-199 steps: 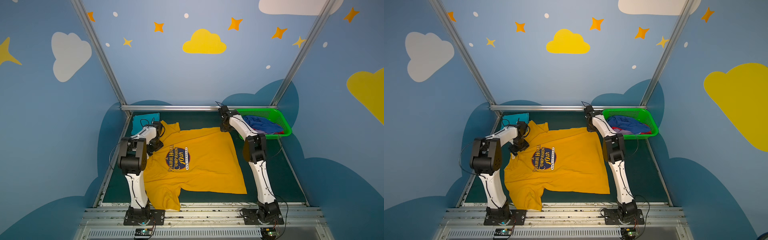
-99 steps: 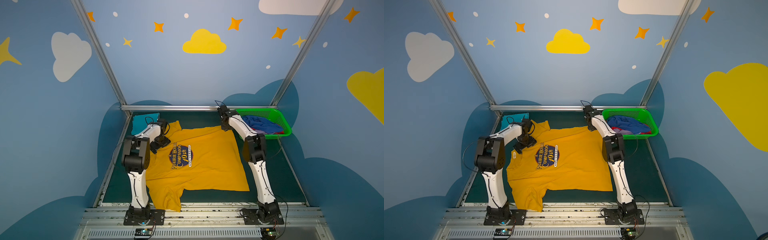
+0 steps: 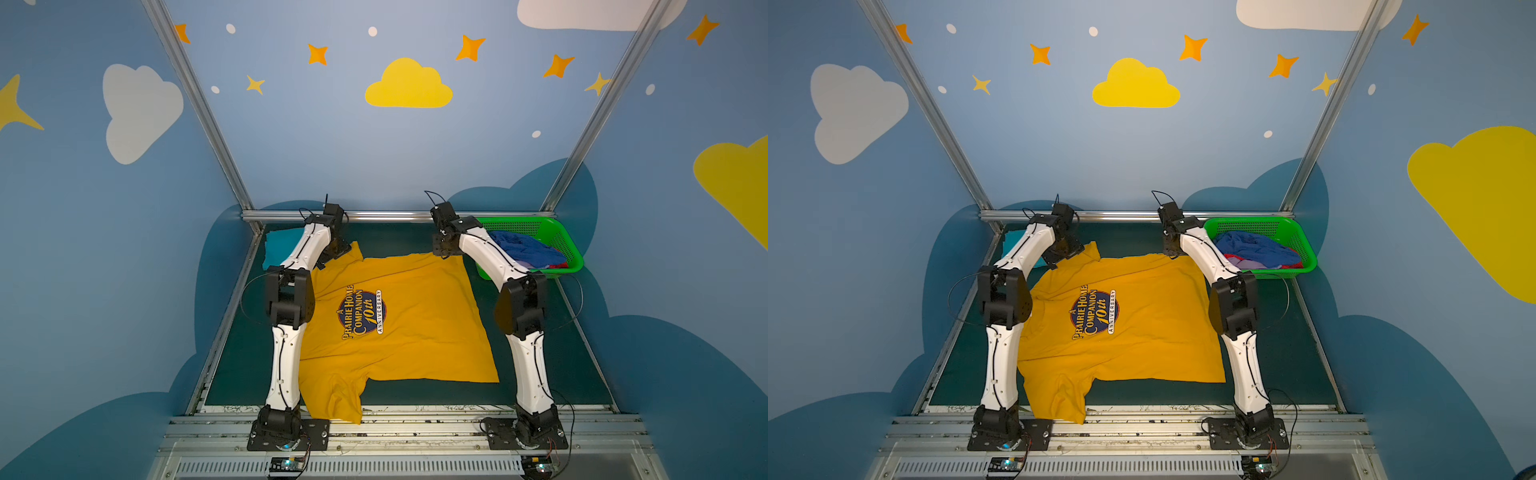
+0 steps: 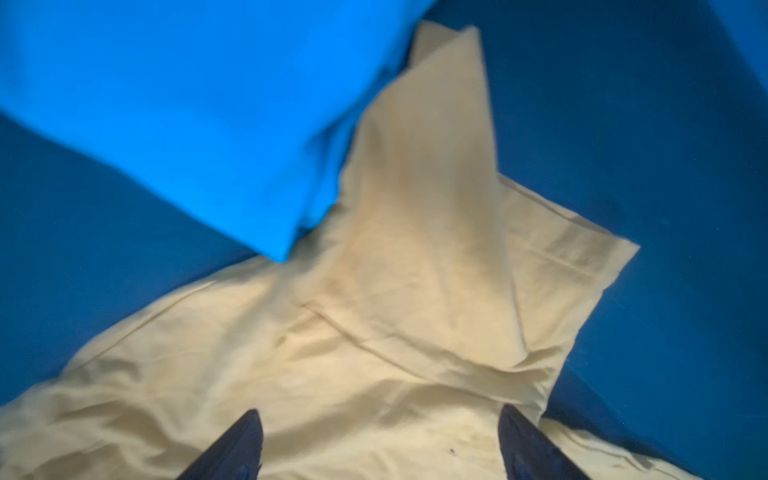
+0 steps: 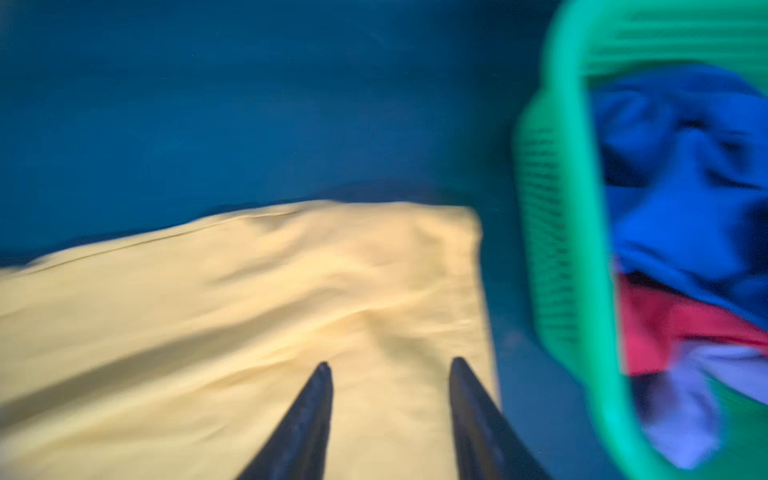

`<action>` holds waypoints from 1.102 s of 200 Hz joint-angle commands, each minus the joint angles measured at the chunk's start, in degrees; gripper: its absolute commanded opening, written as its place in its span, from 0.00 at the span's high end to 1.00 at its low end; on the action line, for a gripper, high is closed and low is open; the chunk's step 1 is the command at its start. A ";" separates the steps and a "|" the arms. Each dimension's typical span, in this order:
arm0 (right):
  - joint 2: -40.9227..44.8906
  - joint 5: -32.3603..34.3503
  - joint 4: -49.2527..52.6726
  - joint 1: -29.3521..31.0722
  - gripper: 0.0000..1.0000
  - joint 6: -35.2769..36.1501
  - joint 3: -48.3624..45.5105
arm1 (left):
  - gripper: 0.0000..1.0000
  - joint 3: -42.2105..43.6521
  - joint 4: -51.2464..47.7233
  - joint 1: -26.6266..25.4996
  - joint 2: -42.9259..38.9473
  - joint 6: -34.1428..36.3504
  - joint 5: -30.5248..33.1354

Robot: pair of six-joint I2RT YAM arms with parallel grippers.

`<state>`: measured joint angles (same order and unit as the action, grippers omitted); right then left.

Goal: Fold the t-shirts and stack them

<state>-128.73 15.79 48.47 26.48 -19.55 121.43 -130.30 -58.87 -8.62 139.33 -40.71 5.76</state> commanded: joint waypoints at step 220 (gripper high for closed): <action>15.07 -34.10 -28.25 2.08 0.88 -6.96 -31.59 | 0.45 -22.27 7.84 -6.93 18.20 13.35 11.83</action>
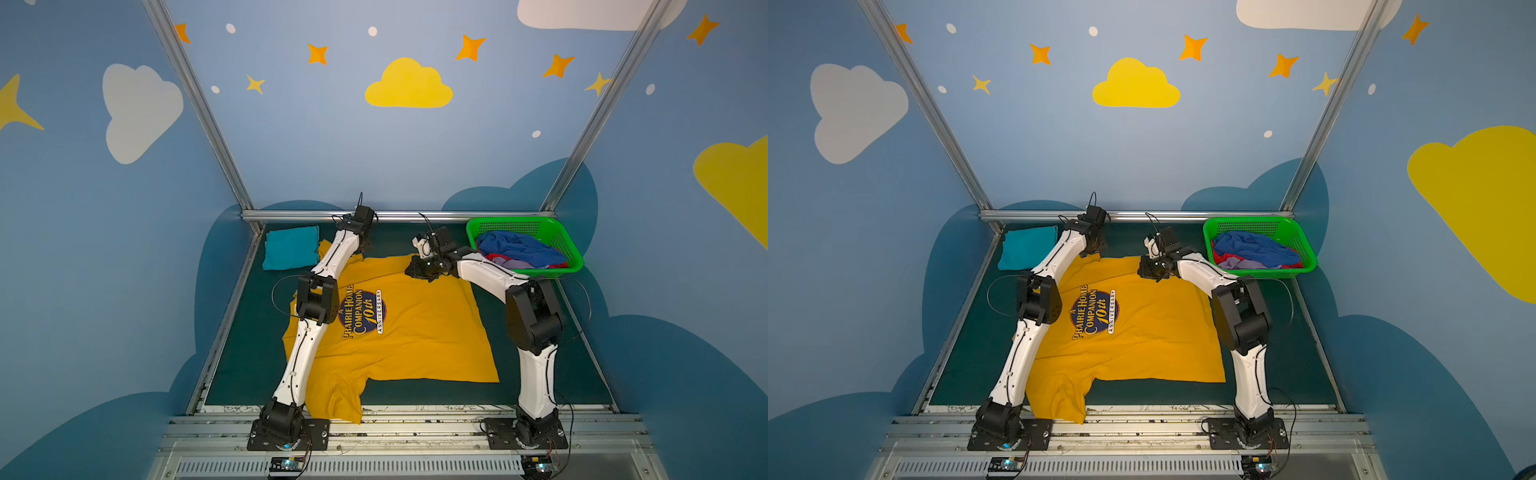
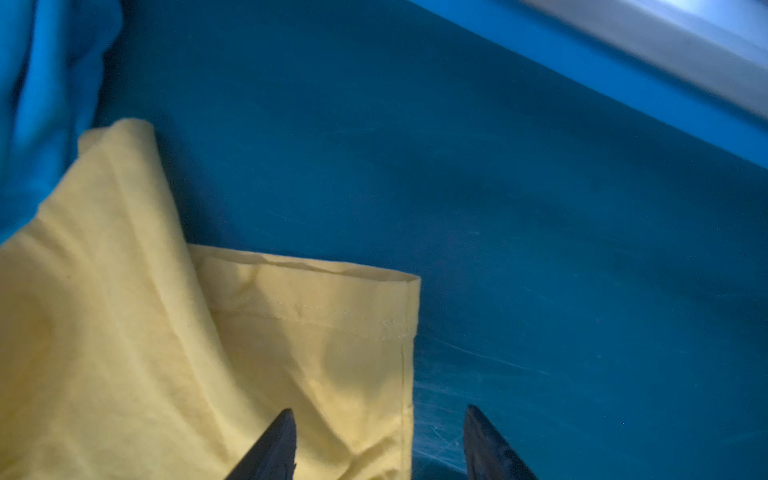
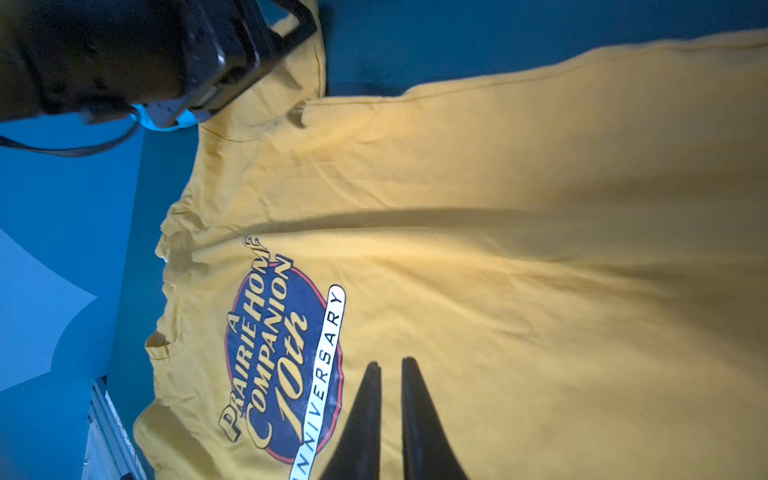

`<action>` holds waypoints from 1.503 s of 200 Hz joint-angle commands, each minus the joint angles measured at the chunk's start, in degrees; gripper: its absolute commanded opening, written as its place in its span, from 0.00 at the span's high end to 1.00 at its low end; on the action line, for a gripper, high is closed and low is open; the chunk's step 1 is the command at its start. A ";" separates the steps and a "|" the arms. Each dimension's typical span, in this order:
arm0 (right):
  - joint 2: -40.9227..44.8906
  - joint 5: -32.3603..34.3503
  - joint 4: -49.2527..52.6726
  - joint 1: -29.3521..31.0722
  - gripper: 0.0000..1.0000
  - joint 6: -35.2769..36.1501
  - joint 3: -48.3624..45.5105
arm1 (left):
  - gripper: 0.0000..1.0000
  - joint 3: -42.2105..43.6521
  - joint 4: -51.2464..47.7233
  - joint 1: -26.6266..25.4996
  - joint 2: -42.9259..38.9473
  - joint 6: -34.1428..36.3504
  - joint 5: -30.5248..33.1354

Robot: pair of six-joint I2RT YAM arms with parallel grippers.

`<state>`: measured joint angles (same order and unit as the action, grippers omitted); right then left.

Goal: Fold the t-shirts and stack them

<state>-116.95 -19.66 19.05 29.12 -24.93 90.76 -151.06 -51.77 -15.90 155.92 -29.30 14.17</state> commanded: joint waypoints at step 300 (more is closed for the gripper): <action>10.05 3.65 6.62 -1.31 0.89 -2.58 -7.04 | 0.18 -5.76 13.10 -2.99 -1.93 12.07 2.86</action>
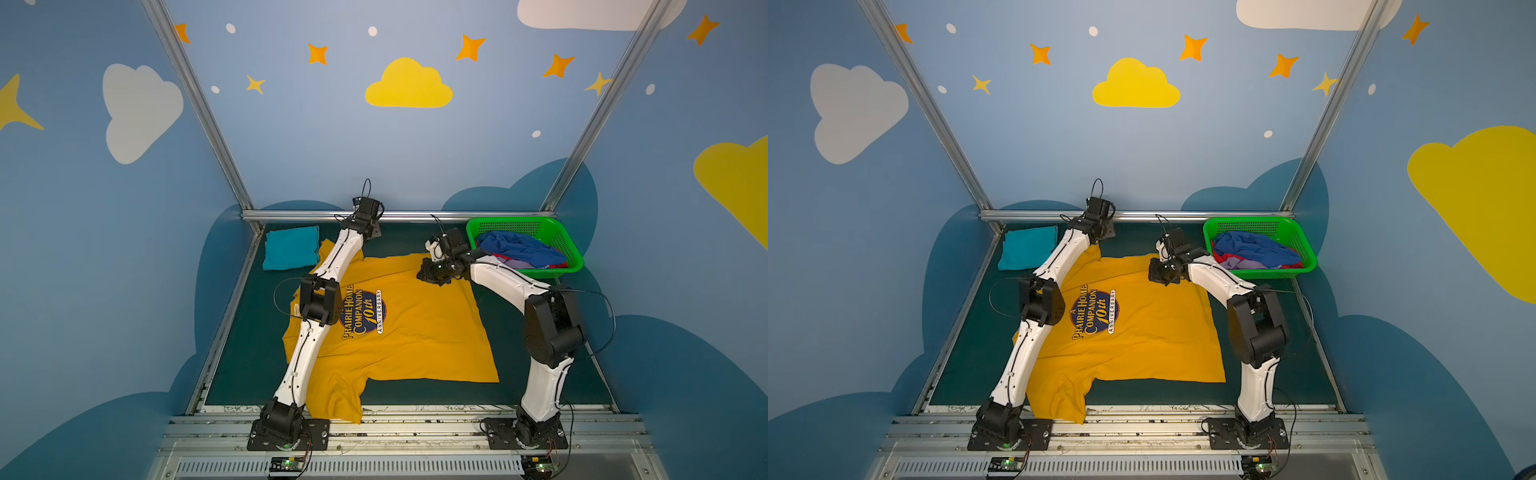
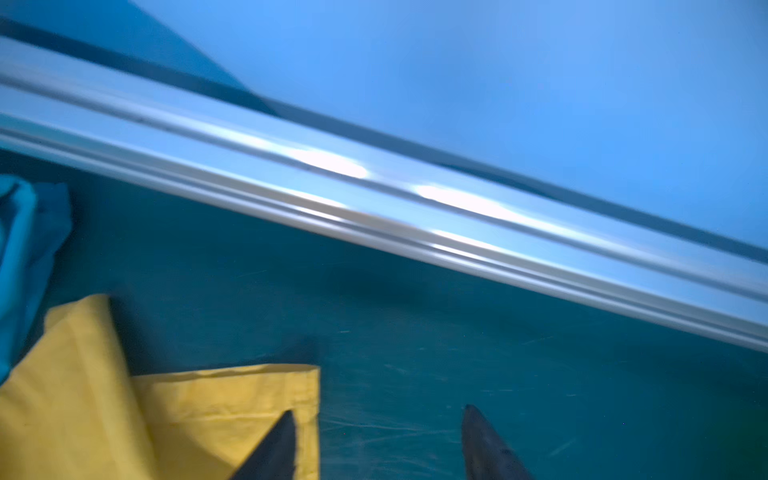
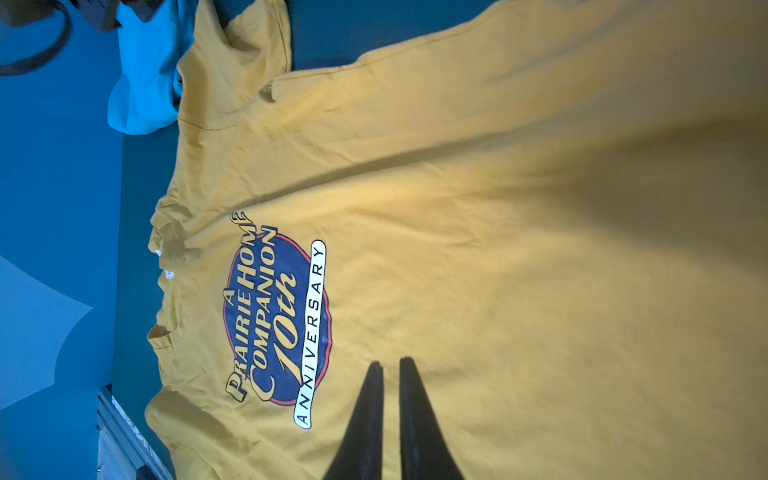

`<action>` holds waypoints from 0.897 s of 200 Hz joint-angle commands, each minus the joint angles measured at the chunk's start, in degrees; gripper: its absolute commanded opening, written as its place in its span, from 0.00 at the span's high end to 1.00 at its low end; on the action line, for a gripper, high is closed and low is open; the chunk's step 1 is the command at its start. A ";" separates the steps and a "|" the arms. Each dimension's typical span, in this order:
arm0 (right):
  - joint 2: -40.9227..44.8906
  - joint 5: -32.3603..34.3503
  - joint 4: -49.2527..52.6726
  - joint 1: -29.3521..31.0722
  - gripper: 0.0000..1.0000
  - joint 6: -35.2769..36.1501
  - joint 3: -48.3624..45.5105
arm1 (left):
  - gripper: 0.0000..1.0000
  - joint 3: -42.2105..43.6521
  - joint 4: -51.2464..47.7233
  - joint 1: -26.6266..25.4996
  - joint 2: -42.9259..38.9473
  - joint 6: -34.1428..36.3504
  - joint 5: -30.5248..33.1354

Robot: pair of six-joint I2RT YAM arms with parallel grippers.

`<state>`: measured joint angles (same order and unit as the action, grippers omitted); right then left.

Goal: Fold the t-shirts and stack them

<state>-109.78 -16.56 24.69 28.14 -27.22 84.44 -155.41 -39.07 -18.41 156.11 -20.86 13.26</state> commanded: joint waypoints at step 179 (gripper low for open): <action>1.96 -1.99 0.84 -1.16 0.89 -0.80 0.72 | 0.51 -2.26 -5.32 6.46 8.14 -16.95 -12.78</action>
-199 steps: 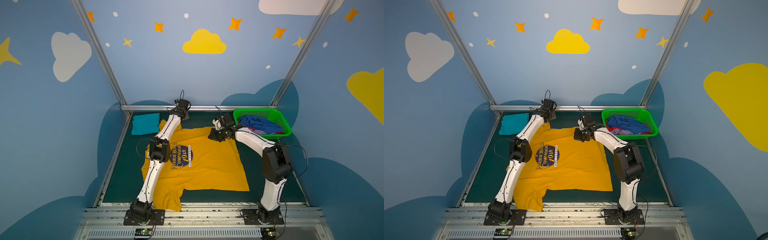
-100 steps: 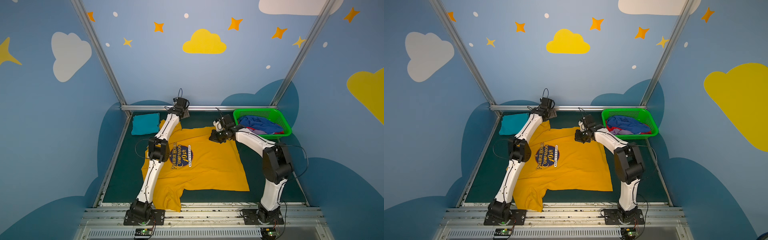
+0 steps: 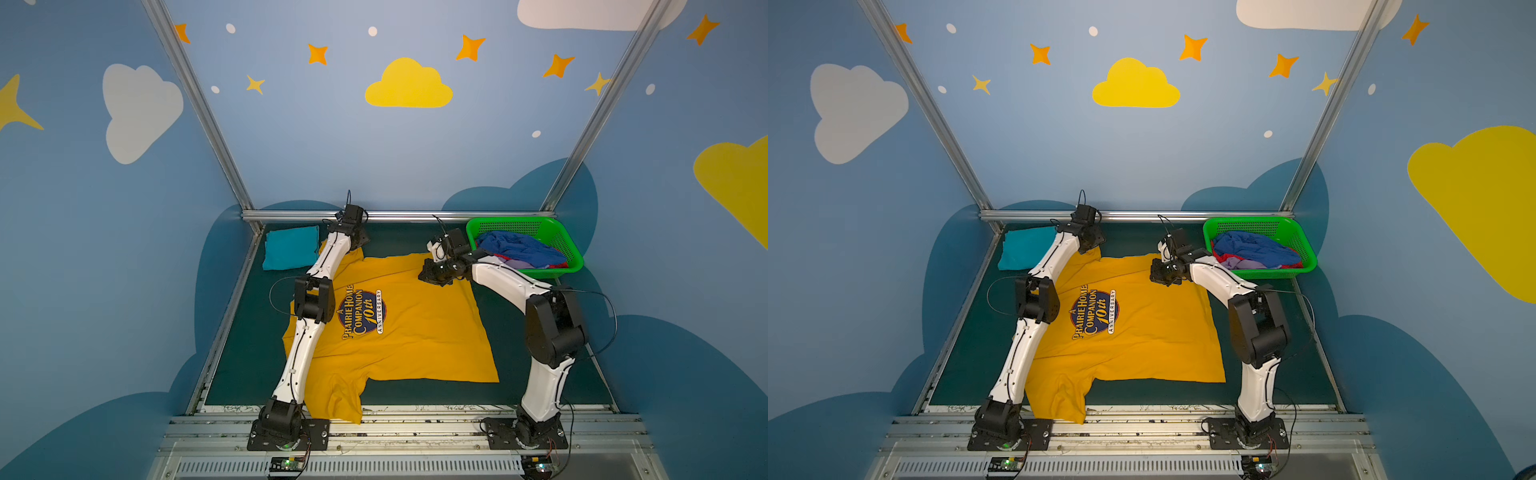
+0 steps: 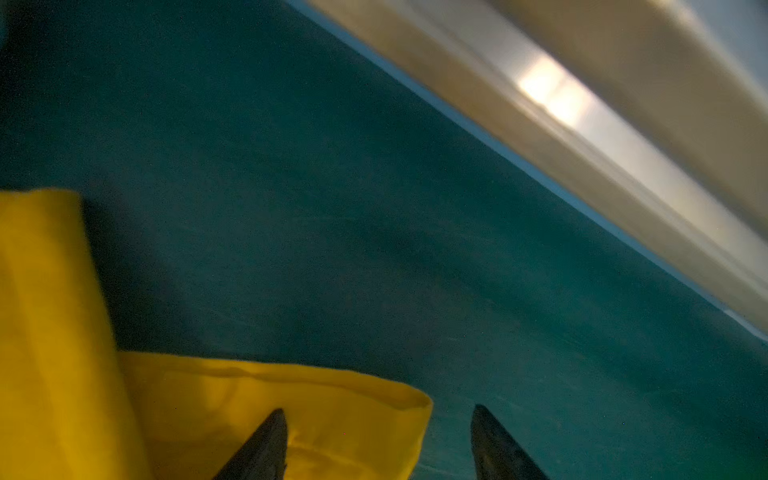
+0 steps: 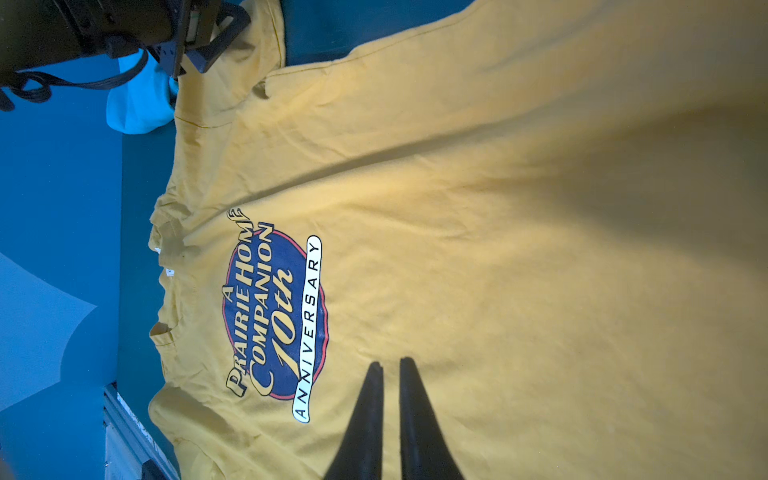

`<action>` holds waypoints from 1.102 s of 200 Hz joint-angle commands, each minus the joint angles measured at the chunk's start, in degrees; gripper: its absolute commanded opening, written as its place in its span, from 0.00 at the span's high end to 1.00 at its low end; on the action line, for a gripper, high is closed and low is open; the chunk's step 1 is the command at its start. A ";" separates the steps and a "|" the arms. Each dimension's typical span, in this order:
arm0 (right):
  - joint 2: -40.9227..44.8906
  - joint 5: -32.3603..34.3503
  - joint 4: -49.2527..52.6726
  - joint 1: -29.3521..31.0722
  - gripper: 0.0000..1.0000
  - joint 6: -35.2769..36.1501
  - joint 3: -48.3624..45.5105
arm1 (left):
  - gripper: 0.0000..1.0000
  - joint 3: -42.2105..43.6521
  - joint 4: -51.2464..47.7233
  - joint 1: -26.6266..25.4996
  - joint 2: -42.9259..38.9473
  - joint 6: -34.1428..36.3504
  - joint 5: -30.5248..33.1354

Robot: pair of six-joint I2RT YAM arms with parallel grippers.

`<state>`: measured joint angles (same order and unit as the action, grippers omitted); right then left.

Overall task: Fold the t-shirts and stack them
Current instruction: 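Release the sleeves and move both grippers to the shirt's near hem corners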

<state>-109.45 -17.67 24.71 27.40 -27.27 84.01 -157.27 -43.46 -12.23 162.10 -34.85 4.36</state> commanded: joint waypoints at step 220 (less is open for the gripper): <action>10.54 3.12 6.90 0.31 0.85 -2.13 -5.47 | 0.14 -1.26 -4.18 -2.40 -14.51 4.54 0.23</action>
<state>-105.97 -18.22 26.44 27.18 -28.75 81.95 -157.25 -41.65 -14.31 158.69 -33.12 1.13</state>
